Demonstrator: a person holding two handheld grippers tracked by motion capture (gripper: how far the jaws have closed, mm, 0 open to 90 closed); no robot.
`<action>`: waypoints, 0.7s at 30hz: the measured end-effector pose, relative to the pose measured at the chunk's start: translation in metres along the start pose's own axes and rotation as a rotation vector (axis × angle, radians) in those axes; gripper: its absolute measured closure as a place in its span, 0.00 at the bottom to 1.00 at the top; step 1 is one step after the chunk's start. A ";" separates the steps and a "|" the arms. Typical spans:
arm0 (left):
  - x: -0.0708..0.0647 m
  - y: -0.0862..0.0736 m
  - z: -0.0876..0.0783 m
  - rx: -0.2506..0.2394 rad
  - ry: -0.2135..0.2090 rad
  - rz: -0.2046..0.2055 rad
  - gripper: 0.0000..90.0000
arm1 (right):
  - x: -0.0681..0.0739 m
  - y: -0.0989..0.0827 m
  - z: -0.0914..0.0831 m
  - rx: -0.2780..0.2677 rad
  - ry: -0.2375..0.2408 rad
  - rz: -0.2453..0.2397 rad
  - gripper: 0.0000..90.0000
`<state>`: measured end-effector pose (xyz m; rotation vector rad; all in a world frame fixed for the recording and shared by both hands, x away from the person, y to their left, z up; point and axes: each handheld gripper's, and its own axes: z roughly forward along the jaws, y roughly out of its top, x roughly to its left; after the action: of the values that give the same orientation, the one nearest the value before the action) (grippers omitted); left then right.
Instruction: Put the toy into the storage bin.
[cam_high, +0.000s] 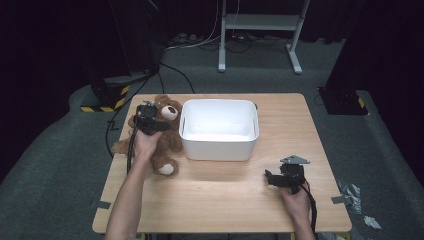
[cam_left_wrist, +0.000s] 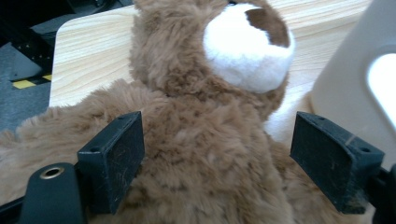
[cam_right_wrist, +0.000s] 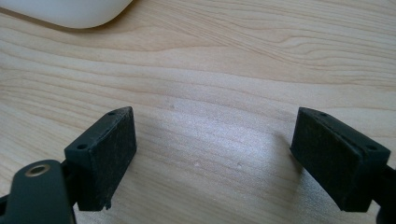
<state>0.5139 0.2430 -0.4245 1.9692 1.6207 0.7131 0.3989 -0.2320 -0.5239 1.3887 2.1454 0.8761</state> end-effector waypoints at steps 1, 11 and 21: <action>0.000 0.000 0.002 -0.003 0.000 -0.007 0.19 | 0.000 0.000 0.000 0.000 0.000 0.000 0.15; -0.001 -0.004 0.026 0.069 0.043 0.011 0.14 | 0.000 0.000 0.000 0.000 0.000 0.000 0.15; -0.001 -0.009 0.040 0.134 0.108 0.059 0.20 | 0.000 0.000 0.000 0.000 0.002 -0.001 0.15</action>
<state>0.5340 0.2418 -0.4600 2.1132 1.7199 0.7638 0.3983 -0.2319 -0.5239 1.3878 2.1477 0.8776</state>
